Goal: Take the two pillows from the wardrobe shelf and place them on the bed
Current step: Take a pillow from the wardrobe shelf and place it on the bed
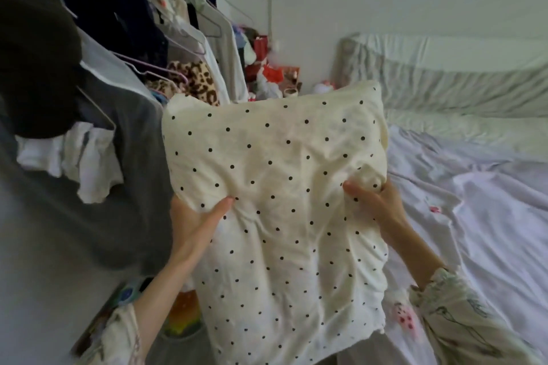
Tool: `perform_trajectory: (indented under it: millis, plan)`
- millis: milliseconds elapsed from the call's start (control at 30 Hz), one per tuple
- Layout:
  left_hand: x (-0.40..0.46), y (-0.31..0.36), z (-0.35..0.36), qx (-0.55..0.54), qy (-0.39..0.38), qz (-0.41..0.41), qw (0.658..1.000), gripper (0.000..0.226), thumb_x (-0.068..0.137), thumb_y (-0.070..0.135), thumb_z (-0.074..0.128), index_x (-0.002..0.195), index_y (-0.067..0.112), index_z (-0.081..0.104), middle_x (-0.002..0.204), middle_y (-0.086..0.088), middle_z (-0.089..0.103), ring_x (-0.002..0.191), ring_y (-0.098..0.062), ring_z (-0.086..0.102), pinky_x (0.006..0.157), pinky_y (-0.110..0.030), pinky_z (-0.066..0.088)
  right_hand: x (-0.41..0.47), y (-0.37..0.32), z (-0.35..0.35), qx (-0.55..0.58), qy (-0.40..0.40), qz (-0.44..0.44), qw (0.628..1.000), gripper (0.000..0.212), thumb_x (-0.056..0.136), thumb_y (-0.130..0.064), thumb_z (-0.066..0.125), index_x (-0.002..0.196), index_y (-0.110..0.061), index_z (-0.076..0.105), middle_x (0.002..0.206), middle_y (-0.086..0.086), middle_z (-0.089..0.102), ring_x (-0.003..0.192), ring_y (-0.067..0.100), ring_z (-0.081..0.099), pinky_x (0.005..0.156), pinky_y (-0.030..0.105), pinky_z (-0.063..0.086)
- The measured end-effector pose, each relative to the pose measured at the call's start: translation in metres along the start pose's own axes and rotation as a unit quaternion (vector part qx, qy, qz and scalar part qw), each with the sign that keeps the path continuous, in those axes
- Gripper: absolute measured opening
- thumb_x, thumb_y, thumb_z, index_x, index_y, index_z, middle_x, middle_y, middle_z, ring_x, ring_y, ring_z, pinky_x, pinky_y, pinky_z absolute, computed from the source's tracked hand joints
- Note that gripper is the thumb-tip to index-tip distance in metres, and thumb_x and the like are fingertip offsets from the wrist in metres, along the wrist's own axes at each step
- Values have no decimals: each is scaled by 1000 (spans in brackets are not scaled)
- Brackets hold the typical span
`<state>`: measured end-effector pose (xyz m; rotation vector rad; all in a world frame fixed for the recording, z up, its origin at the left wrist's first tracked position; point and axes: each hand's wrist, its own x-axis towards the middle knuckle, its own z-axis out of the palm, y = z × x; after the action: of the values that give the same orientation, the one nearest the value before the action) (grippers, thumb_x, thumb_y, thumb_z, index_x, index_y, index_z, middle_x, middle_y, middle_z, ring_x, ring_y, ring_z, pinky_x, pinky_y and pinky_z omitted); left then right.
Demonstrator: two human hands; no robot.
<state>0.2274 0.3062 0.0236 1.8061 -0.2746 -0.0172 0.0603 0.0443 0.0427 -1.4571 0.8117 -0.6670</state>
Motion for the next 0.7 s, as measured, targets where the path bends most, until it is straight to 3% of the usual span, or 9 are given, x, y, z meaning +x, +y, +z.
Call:
perform_trajectory:
  millis: [100, 200, 267, 367, 433, 500, 600, 700]
  plan:
    - [62, 2, 40, -12, -57, -10, 998, 104, 56, 43, 84, 137, 12, 28, 137, -3, 44, 127, -24, 43, 107, -38, 35, 34, -5, 0, -4, 71, -6, 997, 49, 63, -25, 83, 107, -18, 62, 94, 5, 73, 81, 20, 71, 66, 35, 57]
    - [114, 15, 79, -23, -104, 9, 994, 108, 56, 44, 84, 140, 12, 24, 144, -7, 38, 131, -24, 38, 110, -35, 30, 61, -12, -3, 4, 123, -3, 992, 58, 61, -29, 84, 113, -18, 59, 102, 6, 71, 89, 23, 69, 77, 42, 57]
    - [143, 23, 105, -24, -141, 17, 990, 106, 55, 44, 84, 138, 13, 27, 141, -4, 41, 129, -22, 41, 108, -34, 33, 77, -16, -6, 0, 158, -2, 988, 60, 61, -30, 84, 114, -18, 58, 105, 6, 70, 91, 24, 68, 80, 44, 56]
    - [185, 31, 149, -21, -163, 52, 985, 96, 56, 39, 85, 134, 15, 34, 118, 14, 49, 113, -8, 44, 92, -16, 37, 113, -18, -9, 2, 199, -1, 980, 56, 63, -28, 83, 113, -17, 59, 103, 6, 70, 90, 24, 68, 82, 46, 56]
    - [211, 33, 176, -22, -172, 46, 984, 98, 56, 39, 85, 135, 14, 32, 120, 9, 48, 112, -11, 46, 90, -19, 37, 143, -19, -8, -5, 211, 1, 977, 55, 65, -28, 81, 114, -17, 58, 103, 7, 70, 90, 25, 67, 82, 46, 56]
    - [239, 31, 203, -34, -187, 44, 981, 97, 55, 38, 86, 134, 15, 33, 122, 7, 49, 110, -13, 49, 88, -21, 39, 175, -17, -7, -8, 221, 3, 975, 55, 66, -30, 81, 114, -17, 58, 101, 5, 70, 87, 21, 67, 75, 38, 57]
    - [283, 29, 245, -41, -197, 41, 979, 90, 56, 36, 86, 131, 20, 38, 119, 9, 51, 106, -11, 50, 87, -26, 40, 230, -15, -5, -11, 235, 0, 972, 54, 65, -34, 81, 110, -18, 57, 93, -5, 66, 76, 7, 62, 50, 12, 47]
    - [328, 36, 294, -48, -188, 46, 980, 77, 57, 30, 86, 121, 26, 44, 110, 9, 53, 100, -11, 52, 83, -25, 39, 297, -15, -8, -3, 217, -4, 976, 56, 64, -30, 83, 113, -17, 58, 98, 0, 69, 82, 12, 66, 58, 20, 51]
